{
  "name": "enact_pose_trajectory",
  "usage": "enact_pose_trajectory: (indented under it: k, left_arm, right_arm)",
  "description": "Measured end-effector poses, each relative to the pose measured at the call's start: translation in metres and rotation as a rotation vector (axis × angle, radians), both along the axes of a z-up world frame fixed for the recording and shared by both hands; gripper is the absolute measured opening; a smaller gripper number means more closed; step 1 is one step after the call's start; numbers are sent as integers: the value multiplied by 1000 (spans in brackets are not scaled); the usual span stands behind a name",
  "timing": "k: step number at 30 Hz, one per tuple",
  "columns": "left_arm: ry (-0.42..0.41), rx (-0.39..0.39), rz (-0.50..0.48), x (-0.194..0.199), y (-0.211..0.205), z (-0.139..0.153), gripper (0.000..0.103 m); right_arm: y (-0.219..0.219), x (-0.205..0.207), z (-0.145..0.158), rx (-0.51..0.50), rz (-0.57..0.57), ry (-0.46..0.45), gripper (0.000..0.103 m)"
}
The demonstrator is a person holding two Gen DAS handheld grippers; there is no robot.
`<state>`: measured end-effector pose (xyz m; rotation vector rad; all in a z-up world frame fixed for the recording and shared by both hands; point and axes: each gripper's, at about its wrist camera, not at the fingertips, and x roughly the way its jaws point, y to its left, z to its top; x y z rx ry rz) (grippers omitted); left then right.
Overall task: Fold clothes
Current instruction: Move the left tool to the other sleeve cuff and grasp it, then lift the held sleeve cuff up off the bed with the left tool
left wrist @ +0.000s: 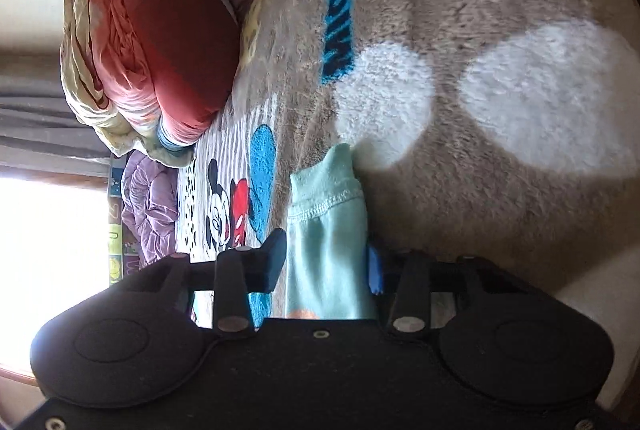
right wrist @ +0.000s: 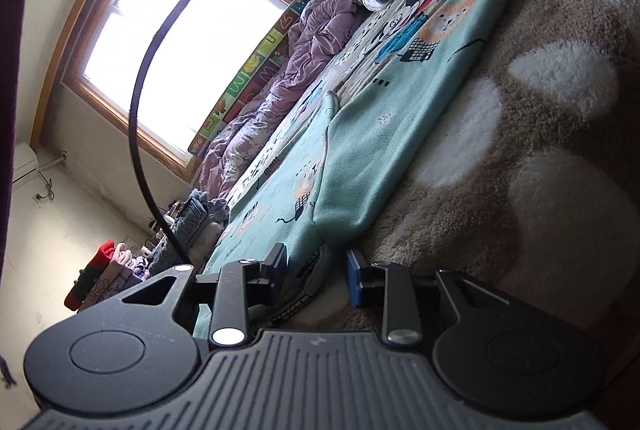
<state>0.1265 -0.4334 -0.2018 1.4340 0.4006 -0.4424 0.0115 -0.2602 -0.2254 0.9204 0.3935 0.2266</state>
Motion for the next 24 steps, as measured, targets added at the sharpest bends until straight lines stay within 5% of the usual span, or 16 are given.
enact_pose_trajectory:
  k: [3,8,13,16,24]
  left_arm:
    - [41,-44,33,10,-1,7,8]
    - [123,-273,101,24,24,60,7]
    - [190,-562,170,37,74,141,6]
    - [208,-713,215,38,112,183,6]
    - [206,-932,291,37,192,231,6]
  right_arm:
    - [-2,-1,-1,9,-1,2,30]
    - [1,1,4,1,4,15,33]
    - [12,1,17,-67,26,-2,56]
    - [17,3,22,-97,21,4,56]
    - [33,7,36,-222,-3,-8,60]
